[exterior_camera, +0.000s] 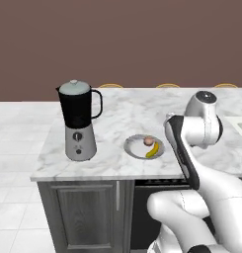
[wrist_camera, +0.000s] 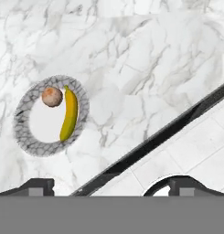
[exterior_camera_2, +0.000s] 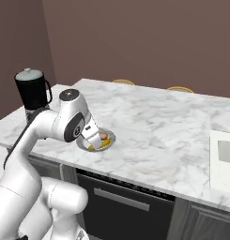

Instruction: Pick the banana and tangerine from the fridge and place them on the plate next to the blender to make a fruit smoothie.

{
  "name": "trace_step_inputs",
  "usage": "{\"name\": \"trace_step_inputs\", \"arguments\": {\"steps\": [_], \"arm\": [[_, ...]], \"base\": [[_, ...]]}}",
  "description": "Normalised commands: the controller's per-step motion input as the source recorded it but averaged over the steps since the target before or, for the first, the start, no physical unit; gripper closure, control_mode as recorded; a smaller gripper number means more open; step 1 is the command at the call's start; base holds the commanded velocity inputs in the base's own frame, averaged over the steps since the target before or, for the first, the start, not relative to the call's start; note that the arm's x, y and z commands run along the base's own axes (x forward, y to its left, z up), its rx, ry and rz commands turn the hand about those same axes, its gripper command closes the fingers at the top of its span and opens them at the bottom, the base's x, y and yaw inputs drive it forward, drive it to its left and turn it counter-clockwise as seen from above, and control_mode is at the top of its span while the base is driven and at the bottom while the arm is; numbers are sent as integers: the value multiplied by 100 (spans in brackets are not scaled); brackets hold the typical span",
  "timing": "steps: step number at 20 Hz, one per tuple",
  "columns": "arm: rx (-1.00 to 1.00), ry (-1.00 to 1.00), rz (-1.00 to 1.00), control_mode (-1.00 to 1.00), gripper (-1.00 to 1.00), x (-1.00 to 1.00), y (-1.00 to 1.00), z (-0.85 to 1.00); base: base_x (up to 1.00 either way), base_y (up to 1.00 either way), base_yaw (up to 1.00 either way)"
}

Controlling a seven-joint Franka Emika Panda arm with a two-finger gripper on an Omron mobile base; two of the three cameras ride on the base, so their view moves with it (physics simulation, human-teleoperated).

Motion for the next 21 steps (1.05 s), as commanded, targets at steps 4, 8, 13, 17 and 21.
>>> {"name": "trace_step_inputs", "arguments": {"steps": [4,8,13,17,21], "arm": [[0,-16,0,-100,-100,-40,0,83],[0,-14,0,-100,-100,-42,0,51],[0,-8,0,-100,-100,-32,0,13],[0,-1,0,-100,-100,-21,0,0],[0,0,0,-100,-100,-8,0,0]], "base": [[0,0,0],[0,0,0],[0,0,0],[0,0,0],[0,0,0]]}}
